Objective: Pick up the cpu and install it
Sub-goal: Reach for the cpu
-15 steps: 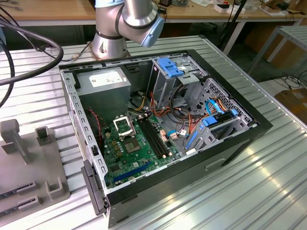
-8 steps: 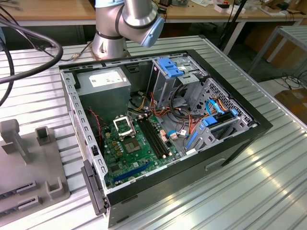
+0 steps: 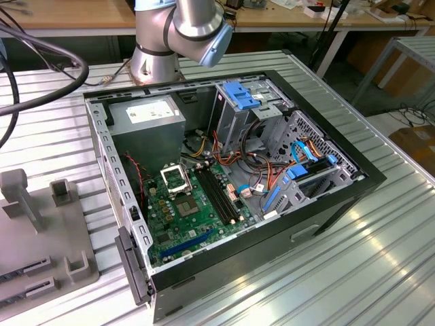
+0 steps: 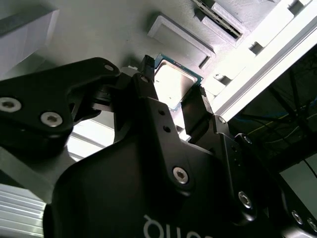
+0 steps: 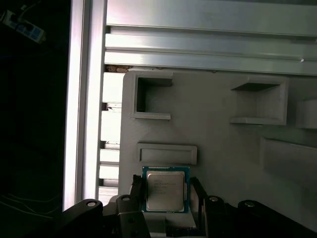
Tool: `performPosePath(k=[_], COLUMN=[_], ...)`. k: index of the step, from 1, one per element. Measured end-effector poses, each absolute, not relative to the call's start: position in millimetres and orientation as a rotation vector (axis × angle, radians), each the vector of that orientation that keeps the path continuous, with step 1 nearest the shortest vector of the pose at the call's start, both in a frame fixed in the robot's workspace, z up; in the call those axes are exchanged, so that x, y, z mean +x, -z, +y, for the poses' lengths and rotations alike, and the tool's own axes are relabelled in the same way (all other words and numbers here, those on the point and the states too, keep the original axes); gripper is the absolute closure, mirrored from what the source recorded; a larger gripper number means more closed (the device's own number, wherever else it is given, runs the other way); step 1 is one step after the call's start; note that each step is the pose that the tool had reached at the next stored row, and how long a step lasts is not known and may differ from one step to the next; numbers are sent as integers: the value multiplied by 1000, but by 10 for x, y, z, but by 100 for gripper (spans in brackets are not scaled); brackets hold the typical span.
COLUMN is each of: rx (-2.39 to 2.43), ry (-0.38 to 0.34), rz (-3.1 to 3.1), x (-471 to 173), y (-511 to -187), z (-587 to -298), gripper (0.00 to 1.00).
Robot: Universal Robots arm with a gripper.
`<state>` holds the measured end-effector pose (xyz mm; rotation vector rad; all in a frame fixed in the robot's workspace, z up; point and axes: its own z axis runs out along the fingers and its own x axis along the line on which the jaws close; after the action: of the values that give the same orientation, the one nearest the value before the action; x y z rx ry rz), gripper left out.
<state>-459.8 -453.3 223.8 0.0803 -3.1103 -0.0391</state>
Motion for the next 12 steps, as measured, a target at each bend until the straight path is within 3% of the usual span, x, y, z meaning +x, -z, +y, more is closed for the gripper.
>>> performPosePath(k=[12], rx=[80], ry=[39], rz=[-3110], x=[-4598], y=[-2272], z=[-4533], gripper=[53])
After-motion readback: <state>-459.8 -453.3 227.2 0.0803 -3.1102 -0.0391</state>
